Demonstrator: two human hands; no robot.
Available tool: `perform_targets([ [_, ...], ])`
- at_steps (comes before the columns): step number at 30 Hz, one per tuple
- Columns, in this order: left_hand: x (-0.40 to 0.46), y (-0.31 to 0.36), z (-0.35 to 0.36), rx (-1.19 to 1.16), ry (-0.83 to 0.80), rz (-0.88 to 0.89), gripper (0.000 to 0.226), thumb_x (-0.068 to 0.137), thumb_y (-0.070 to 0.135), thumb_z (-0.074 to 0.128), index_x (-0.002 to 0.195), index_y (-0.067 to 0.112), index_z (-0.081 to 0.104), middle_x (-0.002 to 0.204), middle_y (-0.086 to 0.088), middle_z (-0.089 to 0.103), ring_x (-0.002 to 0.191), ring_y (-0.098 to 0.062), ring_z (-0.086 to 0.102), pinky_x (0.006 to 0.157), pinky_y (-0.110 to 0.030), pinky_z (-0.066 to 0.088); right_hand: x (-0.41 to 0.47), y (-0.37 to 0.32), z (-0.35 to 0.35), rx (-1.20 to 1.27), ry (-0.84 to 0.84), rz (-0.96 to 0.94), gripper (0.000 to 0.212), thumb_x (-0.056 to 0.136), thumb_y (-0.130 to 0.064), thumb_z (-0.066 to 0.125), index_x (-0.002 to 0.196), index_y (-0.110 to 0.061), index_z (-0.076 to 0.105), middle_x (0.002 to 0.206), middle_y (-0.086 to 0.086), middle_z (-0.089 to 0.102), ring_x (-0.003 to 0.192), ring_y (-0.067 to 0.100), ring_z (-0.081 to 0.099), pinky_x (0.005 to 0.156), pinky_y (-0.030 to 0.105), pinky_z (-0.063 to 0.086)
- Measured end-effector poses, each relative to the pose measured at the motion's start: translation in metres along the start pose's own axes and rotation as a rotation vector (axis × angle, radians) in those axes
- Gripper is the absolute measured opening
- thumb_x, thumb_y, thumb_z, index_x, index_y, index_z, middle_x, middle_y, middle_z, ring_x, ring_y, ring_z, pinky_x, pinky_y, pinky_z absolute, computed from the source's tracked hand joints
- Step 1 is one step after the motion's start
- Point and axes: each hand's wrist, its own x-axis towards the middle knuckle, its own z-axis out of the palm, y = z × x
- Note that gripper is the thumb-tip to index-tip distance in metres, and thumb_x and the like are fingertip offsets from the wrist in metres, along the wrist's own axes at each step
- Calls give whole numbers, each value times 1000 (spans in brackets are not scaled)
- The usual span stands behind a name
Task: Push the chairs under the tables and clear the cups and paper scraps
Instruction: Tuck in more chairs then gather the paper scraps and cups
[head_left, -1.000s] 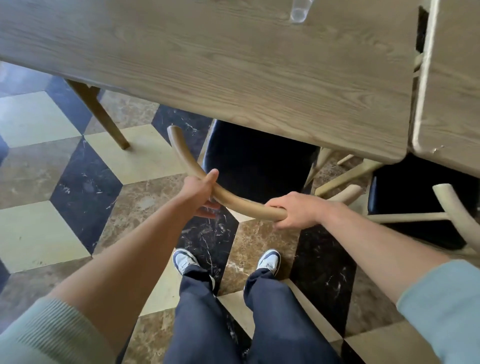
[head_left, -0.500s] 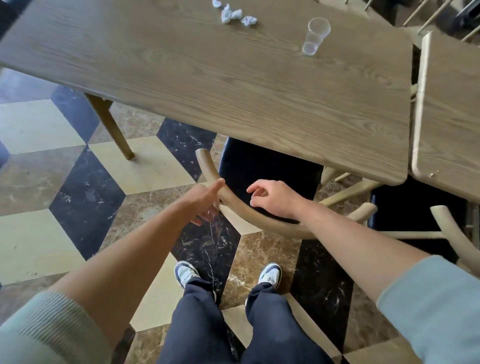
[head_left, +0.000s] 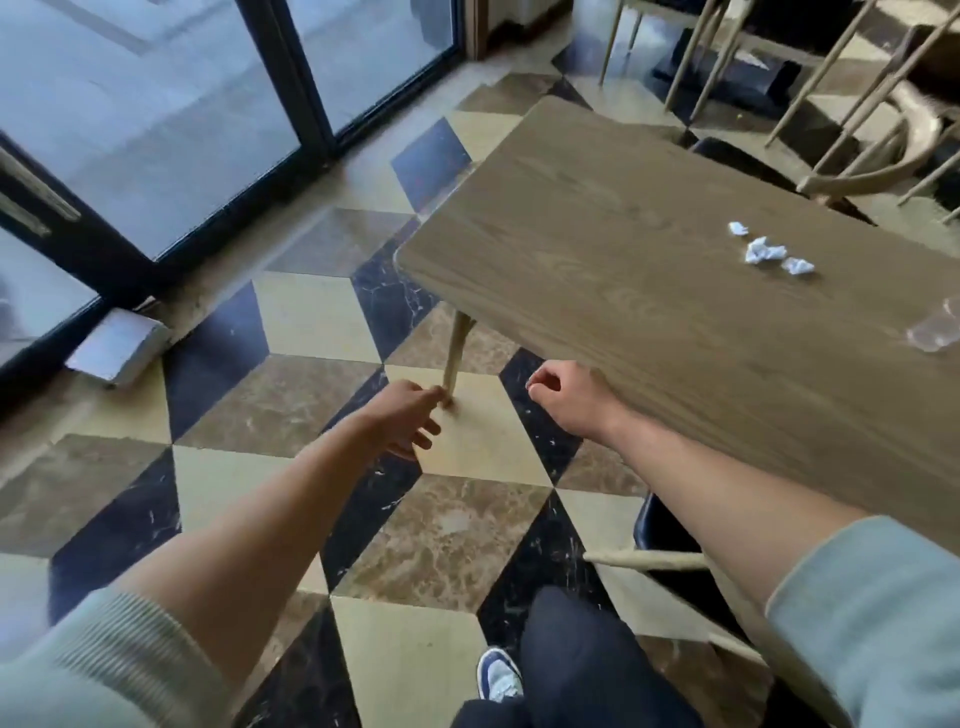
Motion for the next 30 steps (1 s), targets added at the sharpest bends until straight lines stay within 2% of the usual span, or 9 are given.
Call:
perform_targets([
  [3, 29, 14, -67, -21, 34, 16, 40, 106, 37, 49, 124, 4, 62, 109, -17, 74, 89, -32, 74, 73, -41, 61, 64, -51, 4, -19, -13, -66, 13, 93, -24, 62, 96, -21, 74, 91, -3, 70, 79, 13, 61, 62, 25, 40],
  [5, 55, 27, -109, -39, 48, 11, 39, 107, 36, 49, 124, 3, 61, 111, -18, 74, 89, -32, 74, 69, -39, 61, 113, -79, 7, -19, -15, -92, 12, 93, -24, 63, 97, -23, 74, 91, -4, 69, 84, 14, 62, 69, 25, 40],
  [8, 105, 56, -180, -37, 65, 7, 33, 107, 38, 49, 112, 7, 61, 104, -17, 74, 89, -34, 74, 77, -45, 62, 203, -121, 11, -9, -27, -127, 12, 93, -23, 64, 98, -22, 74, 94, -3, 71, 89, 16, 63, 75, 26, 42],
  [11, 168, 98, -261, -46, 99, 26, 27, 106, 38, 48, 98, 15, 60, 95, -15, 74, 83, -33, 73, 79, -46, 61, 306, -170, 5, 3, -27, -132, 9, 93, -23, 63, 93, -24, 72, 89, -6, 68, 86, 15, 61, 73, 25, 40],
  [15, 234, 154, -359, -91, 89, 55, 27, 104, 42, 49, 95, 20, 62, 98, -19, 75, 88, -38, 76, 77, -49, 62, 416, -229, 0, 19, -44, -61, 11, 92, -22, 63, 90, -25, 73, 90, -5, 71, 87, 16, 64, 73, 26, 43],
  [21, 339, 234, -481, -143, 22, 82, 40, 102, 55, 50, 101, 17, 64, 103, -18, 75, 89, -35, 75, 72, -41, 60, 557, -283, -15, -23, -78, 64, 16, 91, -19, 62, 96, -14, 77, 99, 5, 76, 94, 24, 67, 86, 35, 54],
  [24, 409, 292, -540, -102, -18, 132, 44, 102, 52, 51, 114, 11, 61, 104, -20, 75, 92, -37, 74, 77, -44, 60, 630, -300, -40, 43, 64, 158, 17, 92, -16, 62, 97, -10, 77, 99, 7, 76, 95, 27, 69, 86, 36, 54],
  [26, 440, 326, -562, -52, -49, 159, 42, 103, 51, 52, 111, 11, 62, 101, -19, 75, 91, -36, 74, 80, -46, 60, 654, -303, -53, 101, 158, 230, 18, 92, -17, 63, 95, -6, 76, 95, 13, 76, 89, 27, 70, 80, 36, 54],
  [30, 503, 406, -587, 107, -162, 179, 44, 102, 49, 53, 109, 7, 63, 103, -20, 75, 83, -32, 73, 71, -42, 60, 696, -310, -89, 195, 235, 371, 20, 93, -23, 62, 99, -10, 75, 96, 9, 76, 91, 29, 70, 80, 39, 56],
])
